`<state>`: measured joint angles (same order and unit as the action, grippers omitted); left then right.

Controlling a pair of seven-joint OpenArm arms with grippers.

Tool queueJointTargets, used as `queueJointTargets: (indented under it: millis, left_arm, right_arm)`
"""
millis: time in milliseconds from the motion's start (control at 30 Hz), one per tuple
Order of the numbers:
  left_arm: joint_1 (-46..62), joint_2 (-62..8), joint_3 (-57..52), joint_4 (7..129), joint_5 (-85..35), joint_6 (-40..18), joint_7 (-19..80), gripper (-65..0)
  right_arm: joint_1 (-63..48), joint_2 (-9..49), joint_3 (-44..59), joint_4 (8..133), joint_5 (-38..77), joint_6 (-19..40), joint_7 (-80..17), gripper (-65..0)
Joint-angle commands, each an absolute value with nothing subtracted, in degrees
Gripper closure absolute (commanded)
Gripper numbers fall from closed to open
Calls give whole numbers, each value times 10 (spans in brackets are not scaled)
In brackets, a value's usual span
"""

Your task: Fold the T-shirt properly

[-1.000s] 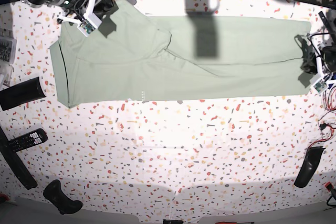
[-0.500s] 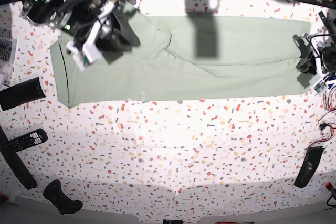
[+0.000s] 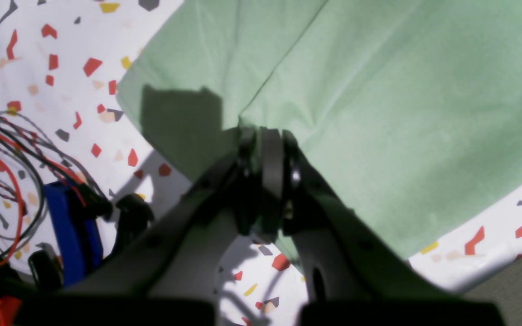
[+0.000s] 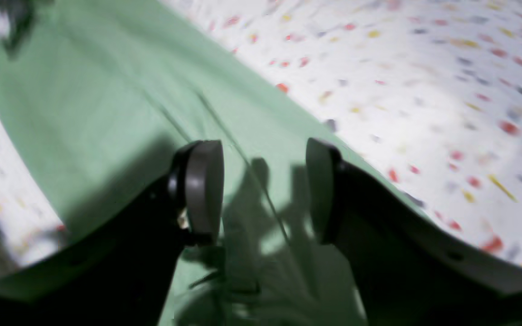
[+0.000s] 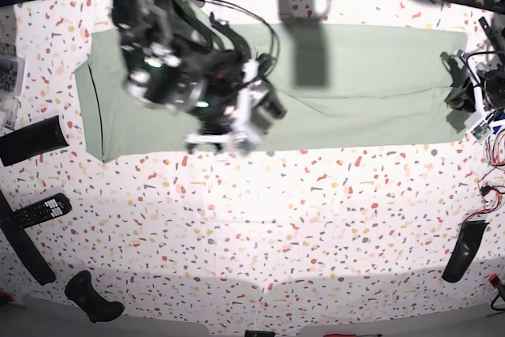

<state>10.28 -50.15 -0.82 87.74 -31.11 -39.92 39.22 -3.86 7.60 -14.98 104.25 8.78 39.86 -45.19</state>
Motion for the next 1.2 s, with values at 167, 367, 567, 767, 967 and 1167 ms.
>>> queueJointTargets:
  millis: [167, 367, 567, 767, 967, 1167]
  left_arm:
    - [96, -515, -15, 885, -316, -400, 385, 0]
    - [96, -514, -15, 885, -316, -400, 385, 0]
    - [96, -514, -15, 885, -316, -400, 385, 0]
    - [96, -515, -15, 885, -316, -400, 385, 0]
    - [96, -515, -15, 885, -316, -400, 385, 0]
    - [96, -515, -15, 885, -316, -400, 385, 0]
  right_arm:
    - [32, 57, -216, 940, 74, 400, -494, -286]
    - [43, 51, -231, 917, 74, 400, -506, -225]
    - [43, 51, -231, 917, 61, 400, -524, -55]
    - [43, 51, -231, 918, 55, 400, -524, 0]
    - [39, 51, -233, 924, 36, 400, -522, 0]
    - [-10, 71, -233, 994, 32, 400, -503, 0]
